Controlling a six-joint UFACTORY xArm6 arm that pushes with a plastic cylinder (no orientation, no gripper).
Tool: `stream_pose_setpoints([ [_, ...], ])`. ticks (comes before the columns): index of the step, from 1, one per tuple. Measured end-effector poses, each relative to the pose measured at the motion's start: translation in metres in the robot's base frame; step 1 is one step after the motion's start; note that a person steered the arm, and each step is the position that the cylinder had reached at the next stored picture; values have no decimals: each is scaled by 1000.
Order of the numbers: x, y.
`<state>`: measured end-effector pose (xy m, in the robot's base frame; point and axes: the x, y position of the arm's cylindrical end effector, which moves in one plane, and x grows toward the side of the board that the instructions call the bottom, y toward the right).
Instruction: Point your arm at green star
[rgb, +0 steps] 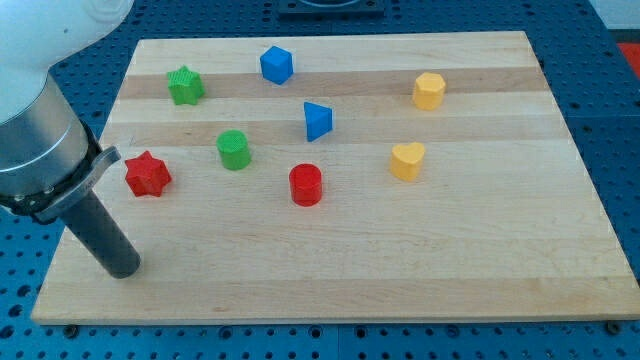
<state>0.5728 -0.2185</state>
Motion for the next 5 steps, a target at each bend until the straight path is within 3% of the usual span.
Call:
stream_pose_setpoints([
  [2,-14,-2],
  [5,-122,-86],
])
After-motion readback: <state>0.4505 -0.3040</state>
